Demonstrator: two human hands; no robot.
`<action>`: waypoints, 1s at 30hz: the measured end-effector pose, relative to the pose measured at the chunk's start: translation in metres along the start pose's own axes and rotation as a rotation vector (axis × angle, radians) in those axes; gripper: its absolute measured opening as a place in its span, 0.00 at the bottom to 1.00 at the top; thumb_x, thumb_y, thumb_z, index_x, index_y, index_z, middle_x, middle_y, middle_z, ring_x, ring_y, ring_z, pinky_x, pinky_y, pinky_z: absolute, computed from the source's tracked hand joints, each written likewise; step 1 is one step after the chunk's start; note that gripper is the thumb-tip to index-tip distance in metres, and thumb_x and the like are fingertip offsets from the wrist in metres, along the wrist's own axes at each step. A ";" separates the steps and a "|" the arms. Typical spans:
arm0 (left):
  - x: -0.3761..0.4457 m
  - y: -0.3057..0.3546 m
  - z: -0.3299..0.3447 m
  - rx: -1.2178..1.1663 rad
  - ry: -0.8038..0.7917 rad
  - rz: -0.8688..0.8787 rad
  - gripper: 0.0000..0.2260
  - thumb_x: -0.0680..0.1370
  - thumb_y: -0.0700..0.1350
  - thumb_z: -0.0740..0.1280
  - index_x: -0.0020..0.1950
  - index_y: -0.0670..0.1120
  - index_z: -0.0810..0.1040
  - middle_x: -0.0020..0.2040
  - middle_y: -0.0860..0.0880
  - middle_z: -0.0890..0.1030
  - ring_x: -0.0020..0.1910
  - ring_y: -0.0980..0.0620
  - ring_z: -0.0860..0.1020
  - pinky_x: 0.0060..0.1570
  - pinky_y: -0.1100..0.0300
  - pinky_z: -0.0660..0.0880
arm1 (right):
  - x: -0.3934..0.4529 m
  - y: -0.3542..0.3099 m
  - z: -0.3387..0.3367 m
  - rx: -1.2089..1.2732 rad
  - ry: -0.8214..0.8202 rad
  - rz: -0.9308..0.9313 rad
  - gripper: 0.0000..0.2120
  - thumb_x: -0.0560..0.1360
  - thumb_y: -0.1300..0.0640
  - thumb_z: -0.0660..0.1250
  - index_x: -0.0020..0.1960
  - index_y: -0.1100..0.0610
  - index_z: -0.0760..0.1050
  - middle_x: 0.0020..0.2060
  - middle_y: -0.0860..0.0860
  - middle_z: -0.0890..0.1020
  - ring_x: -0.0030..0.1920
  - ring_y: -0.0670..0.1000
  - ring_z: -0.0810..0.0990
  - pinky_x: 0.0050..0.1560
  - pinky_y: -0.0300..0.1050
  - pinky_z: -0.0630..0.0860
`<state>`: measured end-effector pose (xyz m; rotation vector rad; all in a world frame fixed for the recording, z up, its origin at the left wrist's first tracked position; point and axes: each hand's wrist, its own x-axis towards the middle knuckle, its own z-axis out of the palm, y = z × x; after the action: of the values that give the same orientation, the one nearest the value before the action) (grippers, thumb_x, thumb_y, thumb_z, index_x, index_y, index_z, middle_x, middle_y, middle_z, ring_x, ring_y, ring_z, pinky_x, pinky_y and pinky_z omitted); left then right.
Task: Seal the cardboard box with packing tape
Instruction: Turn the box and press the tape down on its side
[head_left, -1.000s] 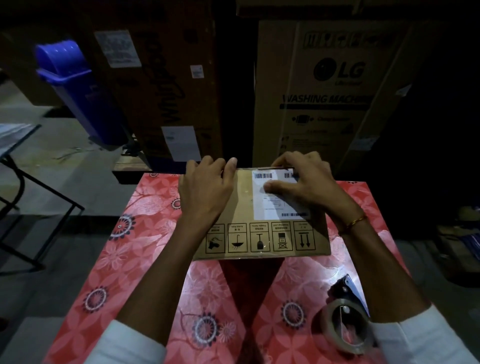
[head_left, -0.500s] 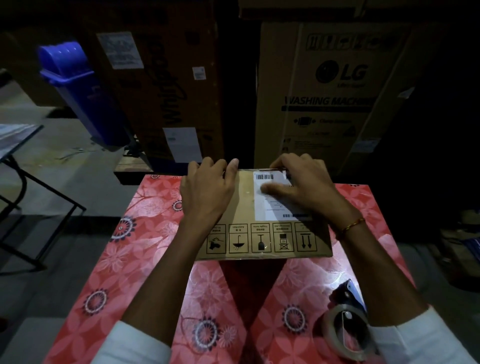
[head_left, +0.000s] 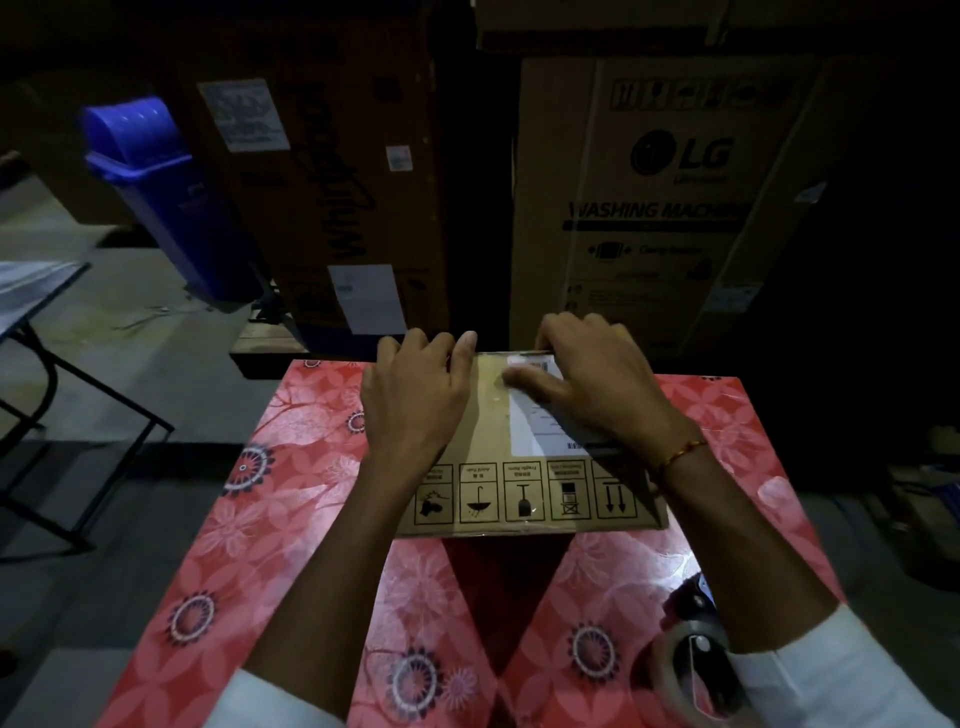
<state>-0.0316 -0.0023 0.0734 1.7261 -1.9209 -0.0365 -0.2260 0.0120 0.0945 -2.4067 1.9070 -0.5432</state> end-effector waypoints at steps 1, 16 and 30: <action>-0.001 0.000 0.000 0.003 0.003 0.000 0.23 0.83 0.61 0.49 0.50 0.50 0.79 0.46 0.50 0.77 0.47 0.51 0.68 0.41 0.53 0.66 | -0.001 0.003 -0.004 0.004 -0.056 -0.028 0.27 0.70 0.23 0.60 0.52 0.46 0.68 0.47 0.44 0.72 0.47 0.49 0.69 0.51 0.49 0.67; -0.006 0.002 -0.002 -0.028 0.006 -0.005 0.21 0.84 0.60 0.50 0.47 0.50 0.77 0.45 0.51 0.75 0.48 0.50 0.70 0.43 0.51 0.70 | 0.005 -0.011 -0.005 -0.066 -0.112 -0.020 0.30 0.70 0.20 0.51 0.50 0.45 0.70 0.46 0.46 0.74 0.48 0.51 0.71 0.55 0.55 0.68; -0.008 0.000 -0.003 -0.036 0.004 0.016 0.20 0.83 0.59 0.49 0.47 0.51 0.76 0.43 0.52 0.73 0.46 0.50 0.69 0.42 0.50 0.71 | 0.009 -0.025 0.003 -0.057 0.013 0.031 0.22 0.79 0.29 0.49 0.42 0.45 0.67 0.39 0.45 0.72 0.44 0.50 0.69 0.52 0.55 0.68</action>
<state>-0.0299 0.0058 0.0727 1.6853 -1.9195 -0.0613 -0.1994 0.0090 0.0996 -2.4092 1.9876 -0.5106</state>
